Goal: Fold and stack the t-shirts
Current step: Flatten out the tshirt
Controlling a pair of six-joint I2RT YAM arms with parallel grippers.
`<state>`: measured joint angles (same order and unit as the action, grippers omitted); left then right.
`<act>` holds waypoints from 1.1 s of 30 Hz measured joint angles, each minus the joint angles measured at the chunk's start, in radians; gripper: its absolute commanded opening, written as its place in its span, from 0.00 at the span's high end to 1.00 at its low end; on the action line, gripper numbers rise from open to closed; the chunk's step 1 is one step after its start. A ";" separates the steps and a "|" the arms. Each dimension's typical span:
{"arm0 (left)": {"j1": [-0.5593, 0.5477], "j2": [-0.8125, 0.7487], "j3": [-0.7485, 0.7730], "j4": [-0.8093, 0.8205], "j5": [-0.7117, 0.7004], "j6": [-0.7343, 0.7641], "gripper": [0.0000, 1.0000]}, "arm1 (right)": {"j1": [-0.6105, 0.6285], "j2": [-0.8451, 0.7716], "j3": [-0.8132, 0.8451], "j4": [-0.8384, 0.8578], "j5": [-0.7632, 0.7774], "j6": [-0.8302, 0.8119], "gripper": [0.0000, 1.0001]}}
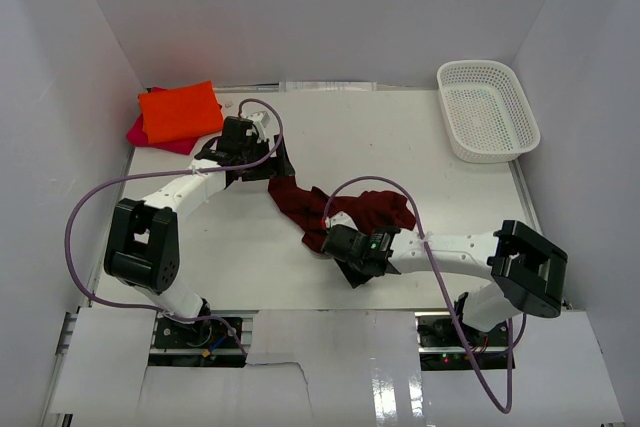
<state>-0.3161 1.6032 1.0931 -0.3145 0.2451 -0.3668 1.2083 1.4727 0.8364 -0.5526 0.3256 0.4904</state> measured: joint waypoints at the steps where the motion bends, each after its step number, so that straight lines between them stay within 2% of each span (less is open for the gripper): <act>1: 0.000 0.000 0.000 0.000 0.000 0.000 0.06 | 0.000 0.008 0.000 -0.001 0.003 0.000 0.55; 5: 0.000 0.000 0.000 0.000 0.000 0.000 0.06 | -0.013 0.026 0.001 -0.002 0.006 0.000 0.56; 9: 0.000 0.000 0.000 0.000 0.000 0.000 0.06 | -0.033 0.036 0.000 0.009 -0.004 -0.004 0.64; 25: 0.000 0.000 0.000 0.000 -0.001 0.000 0.06 | -0.061 0.058 -0.008 0.092 -0.078 -0.034 0.68; 28: 0.000 0.000 0.000 0.000 -0.001 0.000 0.06 | -0.071 0.059 -0.011 0.105 -0.089 -0.041 0.83; 29: 0.000 0.000 0.000 0.000 -0.001 0.000 0.06 | -0.076 0.059 -0.012 0.109 -0.093 -0.043 0.91; 33: 0.000 0.000 0.000 0.000 -0.001 0.000 0.06 | -0.098 0.054 -0.013 0.114 -0.116 -0.044 0.92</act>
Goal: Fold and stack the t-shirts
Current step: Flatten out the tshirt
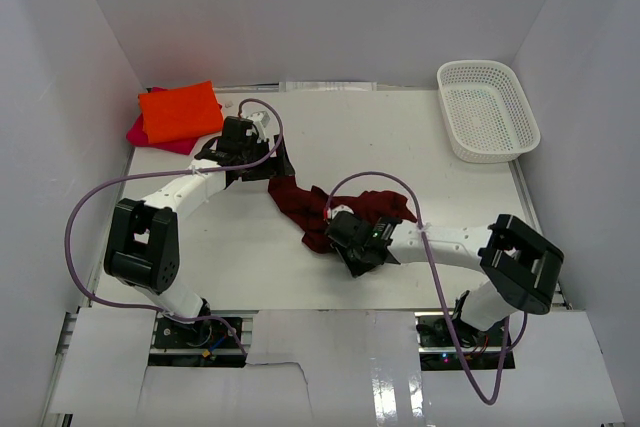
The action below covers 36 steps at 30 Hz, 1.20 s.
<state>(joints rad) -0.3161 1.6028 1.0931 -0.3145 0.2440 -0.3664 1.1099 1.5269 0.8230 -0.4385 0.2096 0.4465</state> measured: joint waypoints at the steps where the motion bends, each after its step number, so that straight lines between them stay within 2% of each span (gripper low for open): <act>1: 0.000 0.000 0.000 0.000 0.000 0.000 0.06 | -0.012 -0.003 0.000 -0.002 -0.009 -0.001 0.92; 4: 0.000 0.000 0.000 0.000 0.000 0.000 0.06 | -0.058 -0.023 0.014 -0.042 -0.032 -0.020 0.92; 7: 0.000 0.000 0.000 0.000 0.001 0.000 0.06 | -0.161 -0.056 0.133 -0.146 -0.047 -0.065 0.92; 13: 0.000 0.000 0.000 0.001 0.025 -0.001 0.06 | -0.411 -0.065 0.731 -0.256 -0.022 -0.190 0.92; 16: 0.000 0.000 0.000 0.008 0.071 0.000 0.05 | -0.515 -0.095 0.915 -0.277 -0.026 -0.232 0.92; 19: 0.001 0.014 0.034 0.005 0.134 0.003 0.04 | -0.563 -0.119 0.974 -0.324 -0.028 -0.254 0.92; 26: -0.003 0.124 0.190 0.048 0.310 -0.024 0.04 | -0.629 -0.090 0.981 -0.436 -0.036 -0.267 0.92; 32: -0.029 0.191 0.193 0.100 0.440 -0.034 0.03 | -0.809 -0.067 1.124 -0.497 -0.083 -0.272 0.92; 36: -0.058 0.218 0.200 0.097 0.474 0.007 0.02 | -0.842 -0.067 1.173 -0.502 -0.124 -0.275 0.92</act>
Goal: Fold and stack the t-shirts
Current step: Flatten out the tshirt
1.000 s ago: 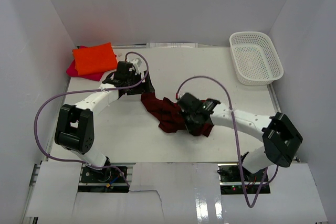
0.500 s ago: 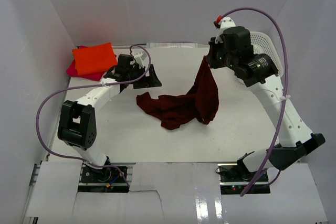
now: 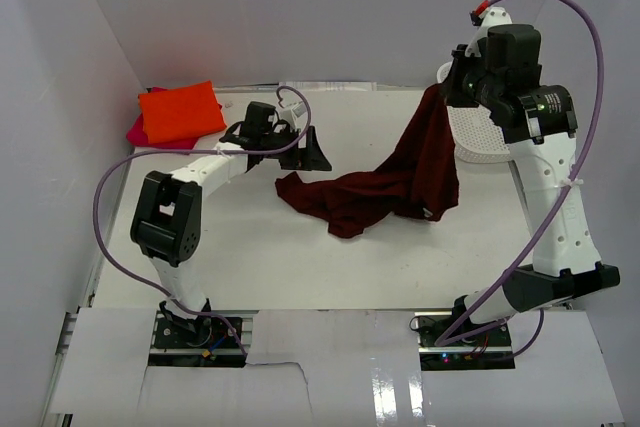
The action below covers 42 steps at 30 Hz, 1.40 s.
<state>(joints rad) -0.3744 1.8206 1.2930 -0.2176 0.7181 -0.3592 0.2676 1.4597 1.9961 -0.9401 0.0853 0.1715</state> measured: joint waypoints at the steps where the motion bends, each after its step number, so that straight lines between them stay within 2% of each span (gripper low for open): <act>1: -0.003 0.008 0.008 0.000 0.003 0.015 0.03 | 0.000 0.000 0.002 0.000 -0.013 0.000 0.92; 8: -0.040 0.067 0.053 -0.003 0.047 0.091 0.04 | 0.001 0.021 -0.005 -0.008 -0.056 -0.004 0.92; 13: -0.120 0.132 0.114 -0.051 0.010 0.142 0.06 | -0.001 0.037 0.002 -0.013 -0.089 -0.003 0.92; 19: -0.230 0.185 0.148 -0.089 -0.040 0.177 0.08 | -0.018 0.132 0.210 -0.055 -0.151 0.002 0.92; 22: -0.271 0.188 0.148 -0.101 -0.058 0.182 0.31 | -0.020 0.111 0.220 -0.023 -0.185 0.005 0.92; 23: -0.280 0.188 0.148 -0.105 -0.063 0.185 0.52 | -0.022 0.088 0.197 -0.003 -0.195 0.005 0.92; 26: -0.299 0.188 0.143 -0.120 -0.069 0.180 0.83 | -0.029 0.010 0.130 0.032 -0.213 0.010 0.92; 28: -0.305 0.179 0.121 -0.124 -0.044 0.174 0.85 | -0.041 -0.022 0.126 0.048 -0.216 0.012 0.92; 32: -0.320 0.108 0.047 -0.198 0.043 0.172 0.80 | -0.055 -0.068 0.124 0.108 -0.208 0.024 0.92; 35: -0.335 0.028 0.015 -0.282 0.138 0.183 0.65 | -0.057 -0.110 0.079 0.165 -0.192 0.035 0.92; 37: -0.341 -0.065 -0.009 -0.359 0.220 0.200 0.34 | -0.058 -0.132 0.050 0.184 -0.186 0.040 0.92; 38: -0.343 -0.069 -0.010 -0.362 0.224 0.202 0.34 | -0.058 -0.133 0.049 0.187 -0.185 0.044 0.92; 40: -0.346 -0.140 -0.031 -0.397 0.237 0.201 0.27 | -0.059 -0.129 0.049 0.201 -0.186 0.052 0.92; 42: -0.344 -0.221 -0.043 -0.432 0.191 0.182 0.24 | -0.060 -0.121 0.049 0.211 -0.187 0.058 0.92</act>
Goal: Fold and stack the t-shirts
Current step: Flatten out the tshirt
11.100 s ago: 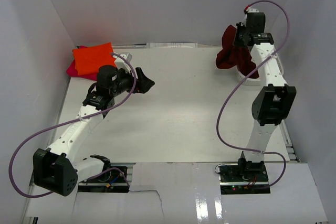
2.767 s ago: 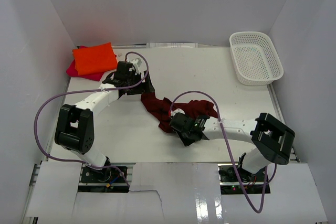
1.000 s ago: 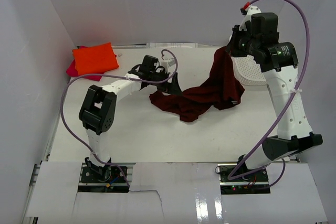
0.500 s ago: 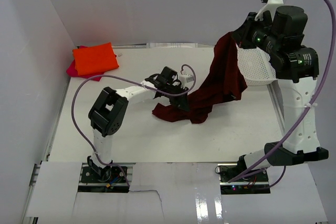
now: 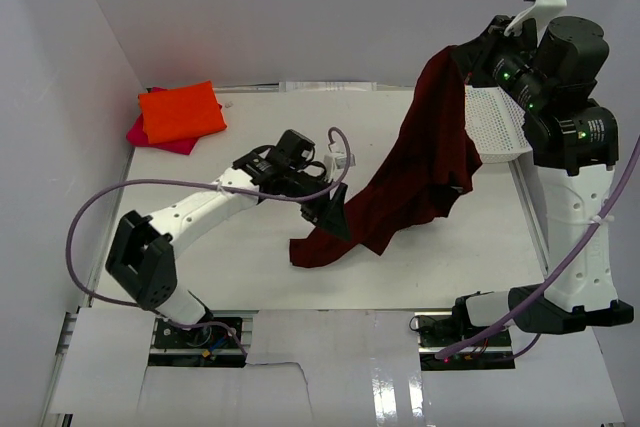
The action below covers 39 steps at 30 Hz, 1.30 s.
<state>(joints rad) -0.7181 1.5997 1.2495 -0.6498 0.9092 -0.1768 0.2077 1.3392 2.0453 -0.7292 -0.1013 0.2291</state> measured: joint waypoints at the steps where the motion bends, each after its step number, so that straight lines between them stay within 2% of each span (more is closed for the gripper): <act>1: 0.003 -0.037 0.000 -0.009 -0.033 -0.008 0.14 | -0.001 0.005 0.000 0.001 -0.001 0.002 0.92; 4: 0.031 -0.141 0.000 -0.002 -0.164 -0.034 0.03 | -0.005 0.017 0.000 0.000 -0.014 0.005 0.92; 7: 0.095 -0.186 0.007 0.045 -0.274 -0.050 0.02 | -0.006 0.022 0.000 0.000 -0.036 0.011 0.92; 10: 0.144 -0.107 0.060 0.111 -0.341 -0.040 0.02 | -0.006 0.022 -0.003 0.001 -0.063 0.021 0.92; 14: 0.145 0.068 0.093 0.245 -0.407 0.003 0.02 | -0.006 0.022 -0.013 0.003 -0.108 0.031 0.92; 18: 0.132 0.151 0.054 0.362 -0.431 0.039 0.02 | -0.006 0.023 -0.014 0.003 -0.142 0.034 0.92; 27: 0.069 0.158 0.055 0.546 -0.385 0.064 0.03 | -0.006 0.024 -0.048 0.003 -0.171 0.034 0.92; 30: 0.068 0.164 0.062 0.583 -0.365 0.060 0.11 | -0.006 0.027 -0.058 0.001 -0.178 0.033 0.92; 32: 0.068 0.168 0.062 0.599 -0.355 0.056 0.24 | -0.006 0.027 -0.062 0.000 -0.186 0.033 0.92; 38: 0.071 0.223 0.082 0.645 -0.319 0.044 0.32 | -0.006 0.027 -0.065 0.000 -0.195 0.029 0.92; 39: 0.071 0.230 0.084 0.649 -0.316 0.043 0.38 | -0.006 0.027 -0.065 0.000 -0.196 0.029 0.92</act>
<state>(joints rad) -0.6476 1.8301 1.3331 -0.0010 0.5930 -0.1333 0.2020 1.3666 1.9800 -0.7292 -0.2974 0.2581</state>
